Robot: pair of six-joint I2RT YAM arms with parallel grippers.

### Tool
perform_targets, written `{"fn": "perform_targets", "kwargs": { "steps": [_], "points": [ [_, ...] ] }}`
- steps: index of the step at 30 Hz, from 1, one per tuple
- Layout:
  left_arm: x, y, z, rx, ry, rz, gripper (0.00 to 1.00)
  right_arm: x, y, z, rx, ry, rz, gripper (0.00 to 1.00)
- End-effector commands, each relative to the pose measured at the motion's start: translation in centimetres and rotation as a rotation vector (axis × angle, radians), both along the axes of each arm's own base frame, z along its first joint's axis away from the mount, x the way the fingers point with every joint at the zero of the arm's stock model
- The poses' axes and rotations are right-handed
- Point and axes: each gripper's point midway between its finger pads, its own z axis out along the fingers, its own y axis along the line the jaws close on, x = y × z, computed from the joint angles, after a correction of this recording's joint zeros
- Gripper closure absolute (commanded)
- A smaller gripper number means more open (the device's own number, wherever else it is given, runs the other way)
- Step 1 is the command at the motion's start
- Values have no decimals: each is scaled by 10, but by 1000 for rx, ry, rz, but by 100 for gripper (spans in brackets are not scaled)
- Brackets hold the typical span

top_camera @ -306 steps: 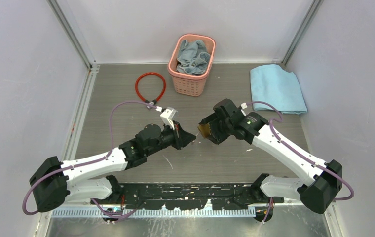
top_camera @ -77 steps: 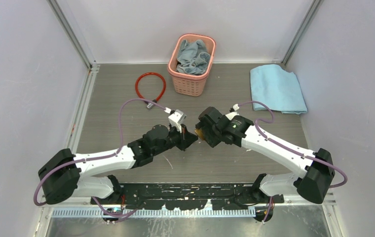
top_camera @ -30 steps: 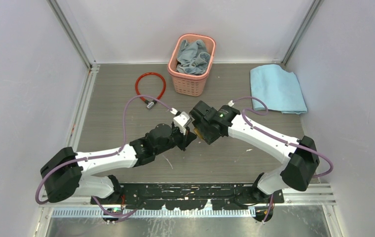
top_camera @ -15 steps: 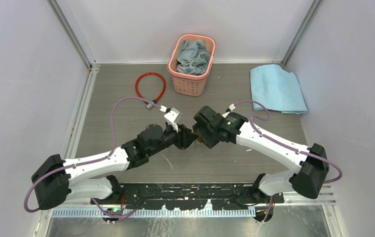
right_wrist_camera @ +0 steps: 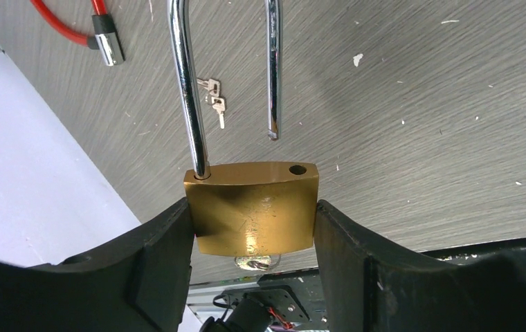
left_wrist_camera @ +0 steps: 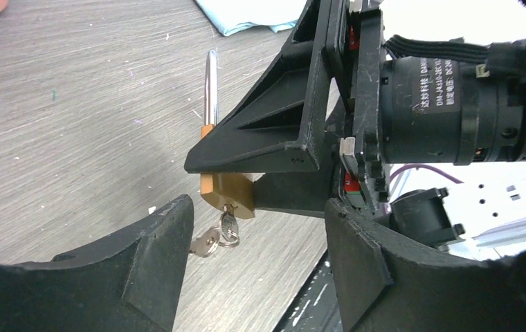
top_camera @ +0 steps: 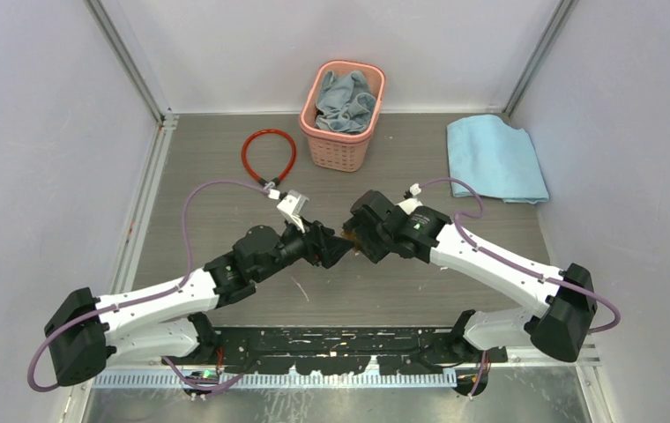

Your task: Unlock with the key

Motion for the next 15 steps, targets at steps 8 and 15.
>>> {"fn": "perform_targets", "kwargs": {
  "steps": [8, 15],
  "points": [
    [-3, 12, 25, -141, 72, 54, 25, 14, 7, 42, 127, -159, -9, 99],
    [-2, 16, 31, -172, 107, 81, 20, 14, 6, 48, 136, -179, 2, 99]
  ]
}}
